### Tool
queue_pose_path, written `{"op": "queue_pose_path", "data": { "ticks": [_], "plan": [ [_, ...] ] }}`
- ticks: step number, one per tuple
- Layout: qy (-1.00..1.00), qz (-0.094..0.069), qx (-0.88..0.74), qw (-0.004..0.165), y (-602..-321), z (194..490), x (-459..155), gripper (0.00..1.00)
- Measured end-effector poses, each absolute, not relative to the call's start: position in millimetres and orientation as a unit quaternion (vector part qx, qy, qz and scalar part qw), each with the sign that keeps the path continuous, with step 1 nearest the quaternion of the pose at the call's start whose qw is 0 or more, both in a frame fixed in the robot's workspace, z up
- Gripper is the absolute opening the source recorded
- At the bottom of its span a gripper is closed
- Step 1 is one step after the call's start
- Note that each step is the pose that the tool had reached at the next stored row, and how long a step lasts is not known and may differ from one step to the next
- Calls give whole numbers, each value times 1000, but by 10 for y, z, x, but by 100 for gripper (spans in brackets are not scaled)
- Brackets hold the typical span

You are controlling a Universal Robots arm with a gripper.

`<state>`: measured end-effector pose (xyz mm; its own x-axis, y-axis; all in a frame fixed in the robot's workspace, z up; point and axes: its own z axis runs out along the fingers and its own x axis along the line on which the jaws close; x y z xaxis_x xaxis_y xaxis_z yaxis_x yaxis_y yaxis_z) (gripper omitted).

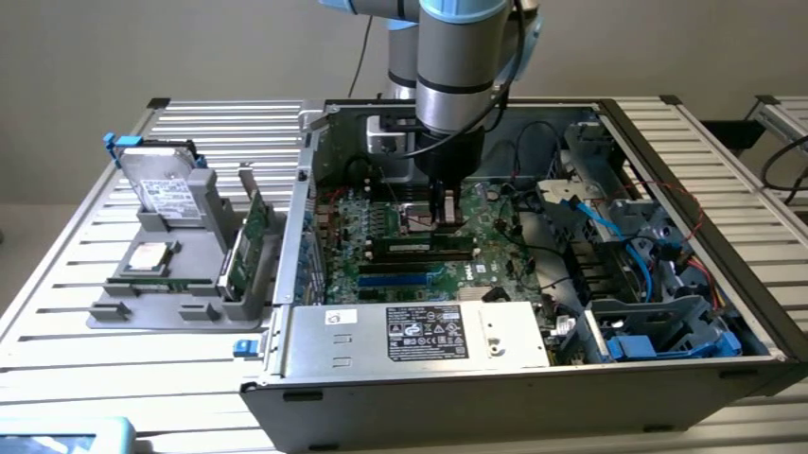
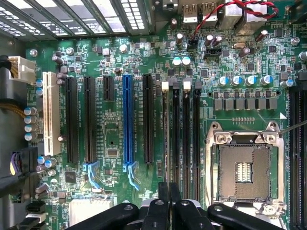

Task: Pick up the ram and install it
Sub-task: 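Insert the ram into the slot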

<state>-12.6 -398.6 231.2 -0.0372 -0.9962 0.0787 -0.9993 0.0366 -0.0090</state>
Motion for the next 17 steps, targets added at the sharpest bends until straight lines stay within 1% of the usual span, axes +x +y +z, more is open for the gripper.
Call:
{"op": "queue_pose_path", "data": {
  "ticks": [17],
  "plan": [
    [-720, 31, 693, 25, -3972, 2297, -127, 12]
  ]
}}
